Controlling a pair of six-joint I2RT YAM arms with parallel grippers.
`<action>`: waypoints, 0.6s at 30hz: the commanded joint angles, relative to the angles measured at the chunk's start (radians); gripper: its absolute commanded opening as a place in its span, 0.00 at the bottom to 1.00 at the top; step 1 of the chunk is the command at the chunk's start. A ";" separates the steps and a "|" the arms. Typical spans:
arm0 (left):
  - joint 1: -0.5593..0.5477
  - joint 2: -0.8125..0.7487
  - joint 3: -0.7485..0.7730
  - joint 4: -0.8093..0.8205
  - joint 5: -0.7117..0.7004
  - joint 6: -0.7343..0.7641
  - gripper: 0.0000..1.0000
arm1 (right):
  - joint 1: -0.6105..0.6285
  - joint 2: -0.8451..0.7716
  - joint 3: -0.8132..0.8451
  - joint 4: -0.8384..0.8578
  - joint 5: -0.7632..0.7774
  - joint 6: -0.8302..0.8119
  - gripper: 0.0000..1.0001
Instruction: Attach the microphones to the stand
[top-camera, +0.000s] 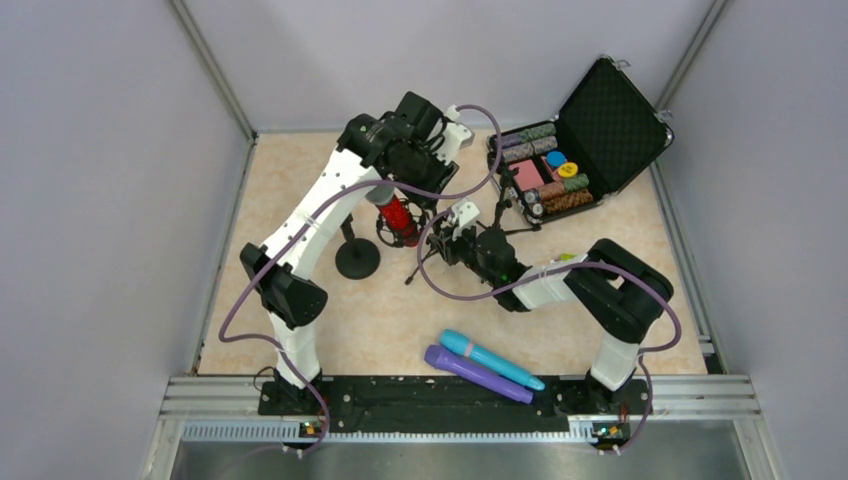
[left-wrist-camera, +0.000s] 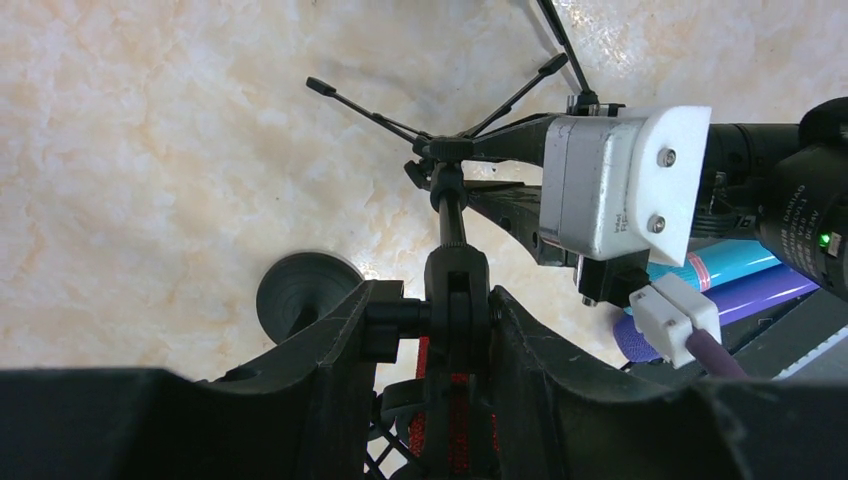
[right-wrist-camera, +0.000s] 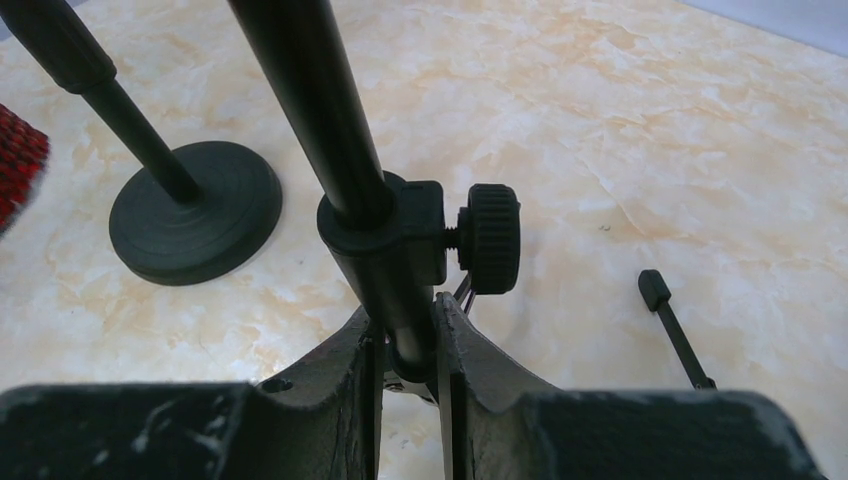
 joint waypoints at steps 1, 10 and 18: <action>-0.009 -0.118 0.069 0.078 0.011 -0.012 0.00 | 0.007 0.029 0.019 0.042 -0.006 0.025 0.04; -0.008 -0.164 0.050 0.137 0.015 -0.017 0.00 | 0.009 0.046 0.015 0.032 -0.005 0.028 0.00; -0.009 -0.130 0.047 0.092 -0.003 -0.011 0.00 | 0.008 0.000 0.037 -0.012 -0.027 0.032 0.05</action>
